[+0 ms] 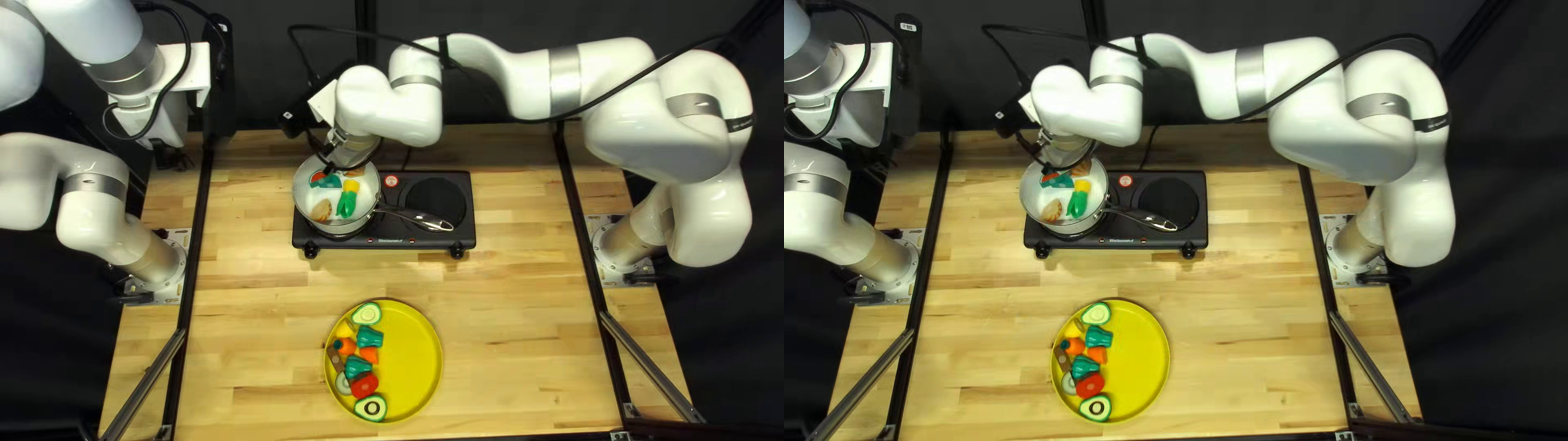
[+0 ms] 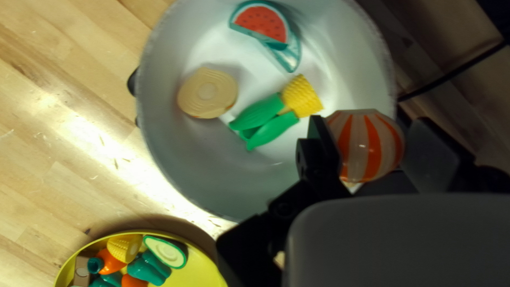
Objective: Pick up a pot and place it onto the stove surface, add food to pot
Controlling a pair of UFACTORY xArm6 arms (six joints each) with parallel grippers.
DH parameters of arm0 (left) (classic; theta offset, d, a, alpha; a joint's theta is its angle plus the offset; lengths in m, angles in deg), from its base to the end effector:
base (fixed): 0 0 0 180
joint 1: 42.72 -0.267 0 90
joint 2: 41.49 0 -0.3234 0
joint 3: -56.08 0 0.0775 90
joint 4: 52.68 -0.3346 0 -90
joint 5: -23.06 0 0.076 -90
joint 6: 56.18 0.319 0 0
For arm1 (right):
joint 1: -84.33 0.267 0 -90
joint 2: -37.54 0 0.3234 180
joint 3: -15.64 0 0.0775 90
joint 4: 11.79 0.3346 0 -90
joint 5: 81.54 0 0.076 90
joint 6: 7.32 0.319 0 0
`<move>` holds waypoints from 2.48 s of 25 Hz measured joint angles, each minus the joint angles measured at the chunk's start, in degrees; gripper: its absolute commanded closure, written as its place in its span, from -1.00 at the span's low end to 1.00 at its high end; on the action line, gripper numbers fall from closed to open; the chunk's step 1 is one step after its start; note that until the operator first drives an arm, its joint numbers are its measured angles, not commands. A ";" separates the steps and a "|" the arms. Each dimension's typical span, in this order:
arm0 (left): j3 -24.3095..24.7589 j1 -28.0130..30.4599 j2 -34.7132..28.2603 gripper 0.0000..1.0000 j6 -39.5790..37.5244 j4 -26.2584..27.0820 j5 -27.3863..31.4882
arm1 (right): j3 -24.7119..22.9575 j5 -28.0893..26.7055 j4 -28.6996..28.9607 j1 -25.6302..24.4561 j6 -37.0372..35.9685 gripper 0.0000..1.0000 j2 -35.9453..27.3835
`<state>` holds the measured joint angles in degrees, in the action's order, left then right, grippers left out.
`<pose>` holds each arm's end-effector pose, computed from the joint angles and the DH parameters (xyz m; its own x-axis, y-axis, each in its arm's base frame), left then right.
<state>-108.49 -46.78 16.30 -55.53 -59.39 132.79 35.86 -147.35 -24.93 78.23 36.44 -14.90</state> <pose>0.1813 0.0510 0.3911 0.9938 0.0988 -0.0505 0.0927 -0.9895 -0.1113 0.6452 -0.1284 0.1965 0.6929 -0.6838 0.2288 -0.7135 -0.6959 0.0813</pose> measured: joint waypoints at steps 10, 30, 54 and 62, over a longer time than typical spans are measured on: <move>0.00 0.00 0.00 -1.00 0.00 0.00 0.00 | 0.09 -0.06 0.04 0.01 -0.02 -1.00 0.07; 0.00 0.00 0.00 -1.00 0.00 0.00 0.00 | -4.48 0.20 -2.49 6.47 5.07 -1.00 -1.80; 0.00 0.00 0.00 -1.00 0.00 0.00 0.00 | -15.97 6.92 -2.52 25.98 17.62 -1.00 -1.17; 0.00 0.00 0.00 -1.00 0.00 0.00 0.00 | -11.06 5.21 2.27 30.51 28.79 -1.00 1.64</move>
<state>-108.49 -46.78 16.30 -55.53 -59.39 132.79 24.80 -142.14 -22.66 108.74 65.24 -13.26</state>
